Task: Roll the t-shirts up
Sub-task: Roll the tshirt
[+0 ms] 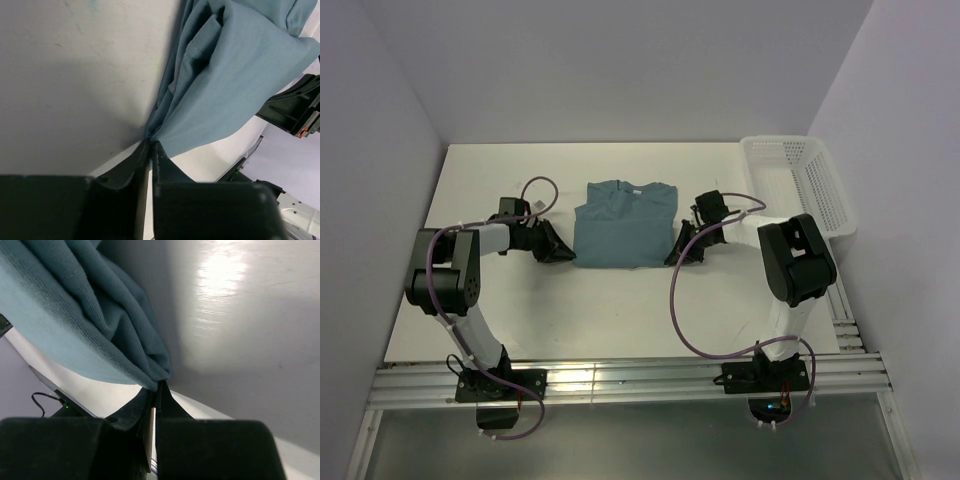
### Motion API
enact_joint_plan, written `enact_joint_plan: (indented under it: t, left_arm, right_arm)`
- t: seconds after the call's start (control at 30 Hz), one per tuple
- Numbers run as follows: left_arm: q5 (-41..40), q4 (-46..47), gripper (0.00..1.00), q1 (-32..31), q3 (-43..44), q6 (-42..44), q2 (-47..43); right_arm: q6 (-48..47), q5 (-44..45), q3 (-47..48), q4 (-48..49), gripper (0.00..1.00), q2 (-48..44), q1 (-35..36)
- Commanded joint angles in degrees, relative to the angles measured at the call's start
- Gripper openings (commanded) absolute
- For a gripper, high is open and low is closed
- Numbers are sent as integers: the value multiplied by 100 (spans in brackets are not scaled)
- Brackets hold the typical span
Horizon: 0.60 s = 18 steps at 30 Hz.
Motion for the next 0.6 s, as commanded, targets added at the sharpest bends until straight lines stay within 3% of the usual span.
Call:
enact_joint_plan:
  t: [0.0,0.17,0.4,0.57]
  left_arm:
    - [96,178,10,-103,110,-52,-1]
    - [-79,134,0,-306,83,-175,-54]
    - [-388,-296,0,-622,-74,-439,-414]
    - [-783,-691,0,-859,-373,-798,-915]
  right_arm:
    - [-225,602,187,-493,0,-55,-170]
    - [-392,874,187,-872,0,-248,-293]
    - [-489,822,195,-1284,0,-380,-381]
    - [-849,1077,695,-1830,0,-310,-504]
